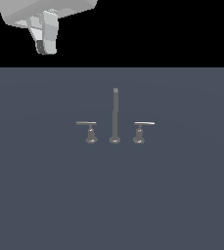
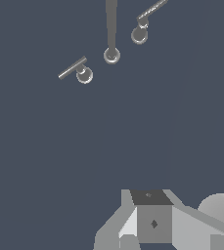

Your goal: Turn on the faucet by rotating a designated handle.

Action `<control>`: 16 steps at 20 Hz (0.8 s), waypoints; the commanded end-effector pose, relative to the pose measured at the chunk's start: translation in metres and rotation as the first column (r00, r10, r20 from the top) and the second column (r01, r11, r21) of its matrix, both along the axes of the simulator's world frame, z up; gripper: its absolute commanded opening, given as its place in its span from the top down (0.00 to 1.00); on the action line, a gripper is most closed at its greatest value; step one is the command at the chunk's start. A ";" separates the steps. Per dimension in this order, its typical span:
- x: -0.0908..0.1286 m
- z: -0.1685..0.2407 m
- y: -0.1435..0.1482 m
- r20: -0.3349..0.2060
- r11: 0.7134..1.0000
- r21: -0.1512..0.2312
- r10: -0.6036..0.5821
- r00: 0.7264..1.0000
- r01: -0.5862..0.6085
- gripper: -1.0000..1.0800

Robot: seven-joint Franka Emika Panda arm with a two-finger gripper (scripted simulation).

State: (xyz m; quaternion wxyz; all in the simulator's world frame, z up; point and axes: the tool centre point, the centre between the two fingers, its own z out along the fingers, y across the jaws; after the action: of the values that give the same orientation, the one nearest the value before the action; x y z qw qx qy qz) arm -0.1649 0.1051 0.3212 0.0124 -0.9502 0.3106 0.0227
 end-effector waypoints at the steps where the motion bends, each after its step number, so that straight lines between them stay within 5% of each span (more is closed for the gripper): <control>1: 0.011 -0.013 0.007 0.001 0.999 -0.001 -0.052 0.999 0.052 1.00; 16: 0.080 -0.082 0.034 0.007 0.945 -0.009 -0.326 0.945 0.326 1.00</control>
State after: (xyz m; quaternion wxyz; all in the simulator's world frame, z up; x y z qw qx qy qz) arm -0.0921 0.1372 0.2462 0.0121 -0.8922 0.4512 0.0172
